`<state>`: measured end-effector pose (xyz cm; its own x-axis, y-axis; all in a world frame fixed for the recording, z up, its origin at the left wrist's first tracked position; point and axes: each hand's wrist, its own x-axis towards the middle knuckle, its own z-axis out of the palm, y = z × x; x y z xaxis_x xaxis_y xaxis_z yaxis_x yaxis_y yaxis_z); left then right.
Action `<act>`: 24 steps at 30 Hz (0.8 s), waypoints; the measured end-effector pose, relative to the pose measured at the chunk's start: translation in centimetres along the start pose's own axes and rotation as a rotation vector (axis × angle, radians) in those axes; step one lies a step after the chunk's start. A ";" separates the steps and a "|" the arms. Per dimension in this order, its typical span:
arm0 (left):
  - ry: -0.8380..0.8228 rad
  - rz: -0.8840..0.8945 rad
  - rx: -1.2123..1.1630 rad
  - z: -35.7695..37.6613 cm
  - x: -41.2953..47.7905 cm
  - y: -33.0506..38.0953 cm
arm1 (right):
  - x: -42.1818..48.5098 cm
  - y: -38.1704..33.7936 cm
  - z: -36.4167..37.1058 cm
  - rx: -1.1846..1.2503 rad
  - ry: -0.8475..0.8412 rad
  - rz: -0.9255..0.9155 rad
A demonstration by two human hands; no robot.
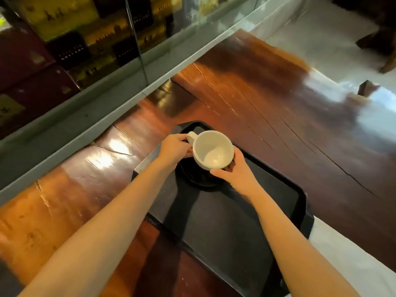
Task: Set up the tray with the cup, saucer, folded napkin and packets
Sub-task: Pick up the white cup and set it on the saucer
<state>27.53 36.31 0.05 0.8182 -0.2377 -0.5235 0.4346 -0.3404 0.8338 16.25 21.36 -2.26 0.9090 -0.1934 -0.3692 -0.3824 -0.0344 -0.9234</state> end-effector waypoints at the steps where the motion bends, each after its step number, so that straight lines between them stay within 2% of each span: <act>1: 0.004 0.004 0.002 -0.1 0.0 -0.2 | 0.0 0.2 0.1 0.001 0.001 0.002; 15: -0.001 -0.040 -0.106 -0.1 -2.2 -3.3 | -0.1 0.9 0.9 -0.128 0.049 -0.042; 24: 0.018 0.019 -0.129 1.3 -3.3 -4.0 | -0.1 1.2 1.1 -0.135 0.062 -0.051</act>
<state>22.64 37.27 -1.76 0.8329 -0.2261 -0.5051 0.4629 -0.2157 0.8598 15.83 22.45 -3.47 0.9174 -0.2477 -0.3114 -0.3588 -0.1766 -0.9166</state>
